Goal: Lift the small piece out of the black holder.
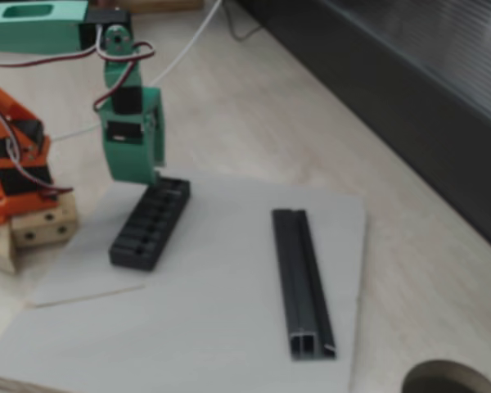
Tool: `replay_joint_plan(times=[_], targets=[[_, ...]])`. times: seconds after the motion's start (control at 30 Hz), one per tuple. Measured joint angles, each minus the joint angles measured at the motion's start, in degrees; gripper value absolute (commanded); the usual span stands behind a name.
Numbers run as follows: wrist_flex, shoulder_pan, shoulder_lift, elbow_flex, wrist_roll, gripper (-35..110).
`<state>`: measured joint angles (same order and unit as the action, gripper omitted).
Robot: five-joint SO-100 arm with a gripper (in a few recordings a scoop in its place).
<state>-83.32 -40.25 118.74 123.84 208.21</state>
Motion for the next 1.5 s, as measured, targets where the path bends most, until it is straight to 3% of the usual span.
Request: replay_joint_plan(times=[1.5], targets=[[4.7,0.0,0.0,4.1,0.0,34]])
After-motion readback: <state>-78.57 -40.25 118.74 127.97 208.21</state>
